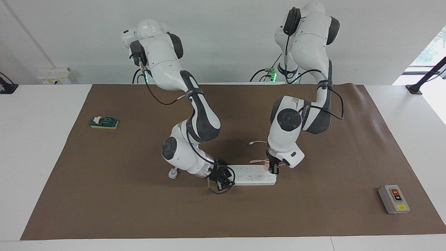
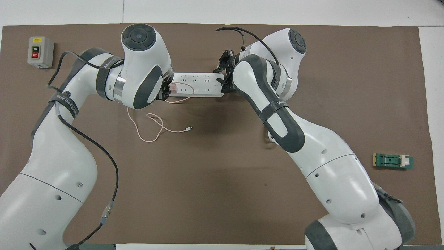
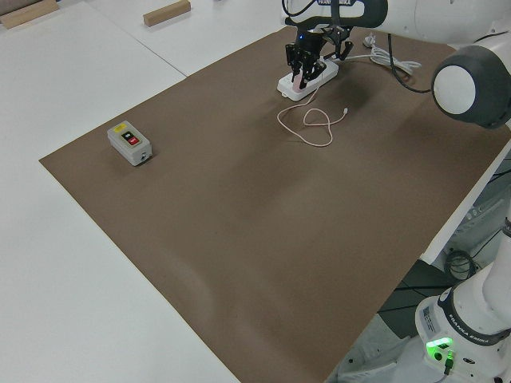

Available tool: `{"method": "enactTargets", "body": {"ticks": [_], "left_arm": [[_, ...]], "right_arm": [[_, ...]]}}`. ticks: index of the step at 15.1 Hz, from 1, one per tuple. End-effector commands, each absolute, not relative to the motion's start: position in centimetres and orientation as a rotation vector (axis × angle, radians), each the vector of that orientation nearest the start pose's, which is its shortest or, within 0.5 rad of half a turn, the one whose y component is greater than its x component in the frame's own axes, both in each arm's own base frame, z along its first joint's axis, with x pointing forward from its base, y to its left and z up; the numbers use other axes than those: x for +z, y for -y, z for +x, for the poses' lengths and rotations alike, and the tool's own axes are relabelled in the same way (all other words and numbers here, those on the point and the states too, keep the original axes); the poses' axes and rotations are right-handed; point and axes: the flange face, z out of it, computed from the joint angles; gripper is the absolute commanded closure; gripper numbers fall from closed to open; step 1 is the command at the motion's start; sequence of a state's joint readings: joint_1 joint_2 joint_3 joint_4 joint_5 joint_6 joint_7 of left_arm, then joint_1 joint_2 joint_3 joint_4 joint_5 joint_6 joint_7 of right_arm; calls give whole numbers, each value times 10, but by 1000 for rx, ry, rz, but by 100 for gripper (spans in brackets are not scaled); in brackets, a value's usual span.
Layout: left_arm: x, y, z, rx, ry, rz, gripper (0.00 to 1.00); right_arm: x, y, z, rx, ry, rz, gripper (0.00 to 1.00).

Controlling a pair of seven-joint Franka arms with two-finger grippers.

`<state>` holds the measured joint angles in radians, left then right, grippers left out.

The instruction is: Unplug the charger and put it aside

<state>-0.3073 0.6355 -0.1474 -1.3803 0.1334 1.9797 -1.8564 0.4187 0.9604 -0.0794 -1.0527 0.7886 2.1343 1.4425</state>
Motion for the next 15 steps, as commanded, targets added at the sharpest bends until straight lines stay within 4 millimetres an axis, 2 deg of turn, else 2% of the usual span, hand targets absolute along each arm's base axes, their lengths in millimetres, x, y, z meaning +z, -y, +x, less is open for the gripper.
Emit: {"method": "enactTargets", "body": {"ticks": [1,12,15], "left_arm": [[344,289,656,-55,1924,-2418,96],[342,287,656,-48,1910,-2416,96],[342,284,656,-46,1909,-2415,96]], "right_arm": [[261,-318,729,601,-1729,-1937,0],[270,-309,731,682,-1791,-1888,0],[280,-319,728,700,-1794,-1869,0]]}}
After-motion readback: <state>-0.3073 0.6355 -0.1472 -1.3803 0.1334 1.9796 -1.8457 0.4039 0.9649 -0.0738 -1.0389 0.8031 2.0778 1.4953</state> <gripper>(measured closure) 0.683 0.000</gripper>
